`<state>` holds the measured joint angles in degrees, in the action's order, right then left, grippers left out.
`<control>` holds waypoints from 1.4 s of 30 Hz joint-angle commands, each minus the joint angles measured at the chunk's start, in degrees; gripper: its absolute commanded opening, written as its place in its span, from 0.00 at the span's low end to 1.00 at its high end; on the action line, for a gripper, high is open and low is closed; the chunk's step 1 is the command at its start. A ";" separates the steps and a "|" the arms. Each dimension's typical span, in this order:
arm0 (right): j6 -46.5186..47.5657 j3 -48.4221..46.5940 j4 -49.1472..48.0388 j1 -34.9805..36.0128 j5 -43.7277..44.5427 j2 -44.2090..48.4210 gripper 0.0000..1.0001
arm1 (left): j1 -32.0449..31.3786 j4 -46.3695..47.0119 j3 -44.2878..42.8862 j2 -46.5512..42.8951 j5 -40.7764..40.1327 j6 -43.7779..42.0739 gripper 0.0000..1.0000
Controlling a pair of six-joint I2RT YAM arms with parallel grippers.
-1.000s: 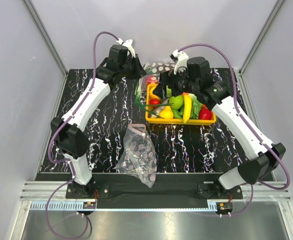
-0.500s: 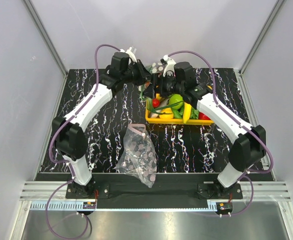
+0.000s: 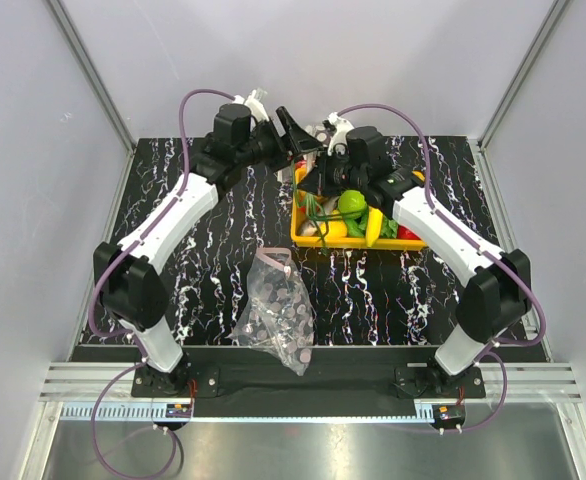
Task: Open the zip-top bag and remove the fake food
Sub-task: Place the fake vegetable in the bin.
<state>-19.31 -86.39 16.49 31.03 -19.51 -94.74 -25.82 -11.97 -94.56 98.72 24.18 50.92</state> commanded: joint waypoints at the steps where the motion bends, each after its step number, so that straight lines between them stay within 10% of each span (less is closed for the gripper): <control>1: 2.78 -4.48 4.40 0.26 6.40 -0.18 0.00 | 1.03 -0.59 -2.11 -3.00 -0.80 -3.10 0.81; 3: 4.36 -7.02 7.40 -0.26 10.78 -1.58 0.00 | 2.35 -1.91 -1.77 -4.49 -1.33 -4.07 0.99; 19: 12.19 -20.66 27.80 -9.40 33.83 -13.63 0.00 | 9.92 -12.12 11.41 -16.71 -11.18 -14.18 0.99; 42: 14.39 -31.91 34.31 -9.32 34.19 -24.53 0.31 | 10.00 -13.35 14.76 -17.68 -10.03 -13.74 0.99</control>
<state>-5.65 -115.15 49.58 21.37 14.31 -119.26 -15.90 -26.74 -80.25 83.00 14.70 37.95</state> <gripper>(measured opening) 0.298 0.988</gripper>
